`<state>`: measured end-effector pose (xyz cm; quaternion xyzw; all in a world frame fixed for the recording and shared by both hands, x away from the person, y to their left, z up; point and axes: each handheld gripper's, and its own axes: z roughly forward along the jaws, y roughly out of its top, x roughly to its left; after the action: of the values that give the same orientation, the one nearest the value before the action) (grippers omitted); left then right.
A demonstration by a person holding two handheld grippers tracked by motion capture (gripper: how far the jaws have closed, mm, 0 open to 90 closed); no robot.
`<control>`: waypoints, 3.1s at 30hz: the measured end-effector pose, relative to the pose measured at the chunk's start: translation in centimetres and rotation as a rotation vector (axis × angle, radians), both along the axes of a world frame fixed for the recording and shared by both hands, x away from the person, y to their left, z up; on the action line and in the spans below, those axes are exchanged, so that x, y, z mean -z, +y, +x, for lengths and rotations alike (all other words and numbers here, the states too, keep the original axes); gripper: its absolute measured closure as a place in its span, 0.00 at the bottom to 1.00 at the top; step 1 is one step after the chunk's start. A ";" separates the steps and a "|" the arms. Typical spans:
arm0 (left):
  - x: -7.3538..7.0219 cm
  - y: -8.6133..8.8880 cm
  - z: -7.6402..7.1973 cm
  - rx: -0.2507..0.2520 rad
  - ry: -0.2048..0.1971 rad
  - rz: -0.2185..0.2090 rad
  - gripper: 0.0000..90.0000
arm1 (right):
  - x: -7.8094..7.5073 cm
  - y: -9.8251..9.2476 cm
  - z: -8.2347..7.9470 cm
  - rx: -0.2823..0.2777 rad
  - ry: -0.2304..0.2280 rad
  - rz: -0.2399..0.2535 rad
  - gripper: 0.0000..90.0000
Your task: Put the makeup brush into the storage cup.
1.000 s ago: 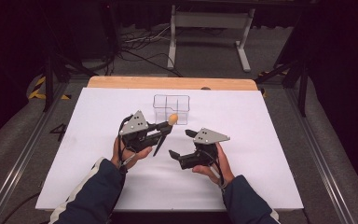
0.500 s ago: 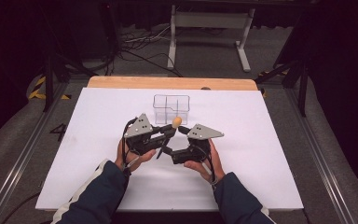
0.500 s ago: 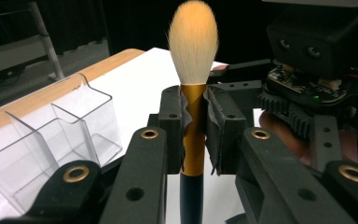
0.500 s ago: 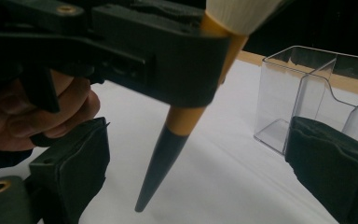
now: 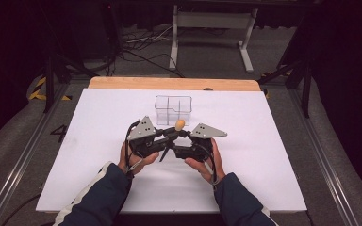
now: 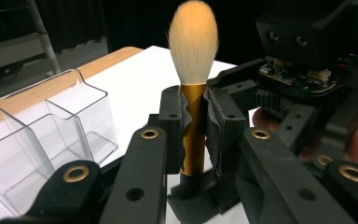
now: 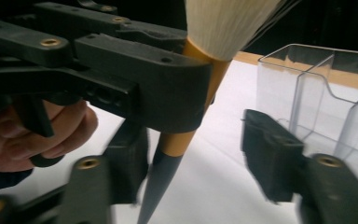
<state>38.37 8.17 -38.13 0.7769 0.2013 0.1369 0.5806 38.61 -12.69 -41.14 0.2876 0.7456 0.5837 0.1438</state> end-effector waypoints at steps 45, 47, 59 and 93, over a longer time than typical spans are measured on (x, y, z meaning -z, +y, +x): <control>2.7 7.7 -1.6 -0.192 -0.032 0.154 0.02 | -1.3 -3.0 0.2 0.134 -0.112 -0.124 0.87; 3.2 8.4 -1.9 -0.216 -0.032 0.173 0.03 | -1.4 -3.1 0.2 0.139 -0.119 -0.127 0.87; 4.5 12.0 -3.4 -0.252 -0.038 0.162 0.02 | -3.3 -4.3 1.2 0.176 -0.167 -0.102 0.87; 5.3 15.4 -4.8 -0.331 -0.004 0.113 0.02 | -7.8 -4.2 4.9 0.238 -0.219 -0.073 0.87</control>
<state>33.60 23.55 -43.47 0.7643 0.3172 0.2431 0.5061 43.53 -16.90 -33.30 0.3031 0.7069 0.5630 0.3025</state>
